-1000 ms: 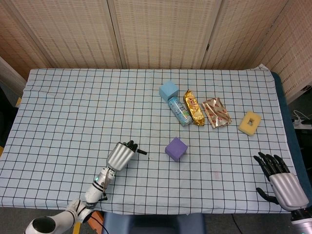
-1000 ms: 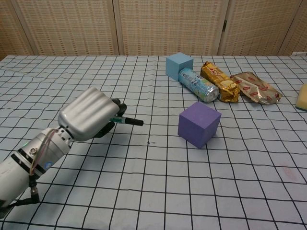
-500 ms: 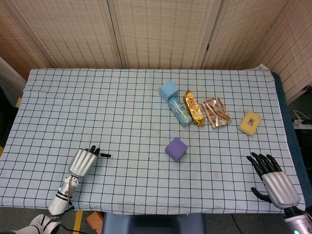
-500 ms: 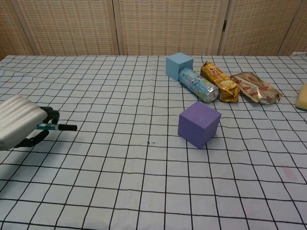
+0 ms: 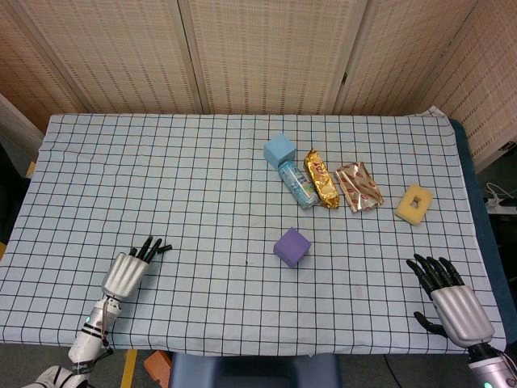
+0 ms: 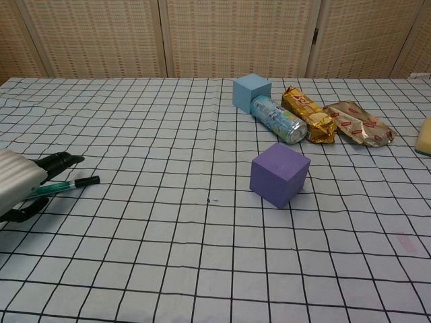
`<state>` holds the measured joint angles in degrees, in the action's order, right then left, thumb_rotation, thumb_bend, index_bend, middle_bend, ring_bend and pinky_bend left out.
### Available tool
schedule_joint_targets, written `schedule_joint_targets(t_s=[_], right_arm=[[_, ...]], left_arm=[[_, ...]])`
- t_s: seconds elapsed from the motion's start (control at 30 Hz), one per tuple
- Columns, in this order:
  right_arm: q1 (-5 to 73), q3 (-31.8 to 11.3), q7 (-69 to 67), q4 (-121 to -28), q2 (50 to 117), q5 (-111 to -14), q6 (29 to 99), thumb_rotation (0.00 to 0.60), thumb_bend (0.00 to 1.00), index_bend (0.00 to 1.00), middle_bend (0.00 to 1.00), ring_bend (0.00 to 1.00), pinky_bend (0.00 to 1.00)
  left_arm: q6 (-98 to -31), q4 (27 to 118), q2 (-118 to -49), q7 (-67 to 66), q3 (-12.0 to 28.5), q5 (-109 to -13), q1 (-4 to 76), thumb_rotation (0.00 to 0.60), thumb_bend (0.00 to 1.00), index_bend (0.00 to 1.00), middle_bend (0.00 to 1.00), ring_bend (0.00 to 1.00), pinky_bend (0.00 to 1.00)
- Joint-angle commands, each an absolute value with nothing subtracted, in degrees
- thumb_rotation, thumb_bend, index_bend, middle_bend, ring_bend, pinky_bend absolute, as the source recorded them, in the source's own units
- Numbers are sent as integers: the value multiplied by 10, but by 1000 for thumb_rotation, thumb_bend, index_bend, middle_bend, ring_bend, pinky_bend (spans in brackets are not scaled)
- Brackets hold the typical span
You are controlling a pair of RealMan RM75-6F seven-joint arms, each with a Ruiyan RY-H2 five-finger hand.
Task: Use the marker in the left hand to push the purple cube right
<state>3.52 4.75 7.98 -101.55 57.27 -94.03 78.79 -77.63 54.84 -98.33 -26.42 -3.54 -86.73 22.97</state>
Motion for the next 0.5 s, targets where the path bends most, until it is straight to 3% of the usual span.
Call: schedule_joint_targets(t_s=[0.03, 0.1, 0.17, 0.33, 0.5], right_arm=[[35, 48, 81, -1016, 573, -940, 789, 600, 156, 0, 0, 0, 0], [35, 48, 82, -1016, 573, -941, 789, 600, 156, 0, 0, 0, 0], [35, 49, 83, -1016, 574, -941, 787, 600, 156, 0, 0, 0, 0], [33, 52, 80, -1016, 572, -946, 790, 600, 156, 0, 0, 0, 0], [34, 53, 88, -1016, 576, -948, 788, 600, 156, 0, 0, 0, 0]], left_arm=[[-815, 694, -906, -254, -36, -881, 207, 600, 435, 0, 17, 153, 458], [-840, 750, -877, -229, -35, -888, 196, 600, 422, 0, 15, 83, 340], [-874, 808, -842, -165, -35, -896, 177, 600, 406, 0, 25, 56, 283], [-949, 845, -783, 41, -47, -910, 124, 600, 373, 8, 60, 53, 275], [-957, 829, -770, 59, -39, -916, 113, 600, 369, 7, 63, 49, 274]])
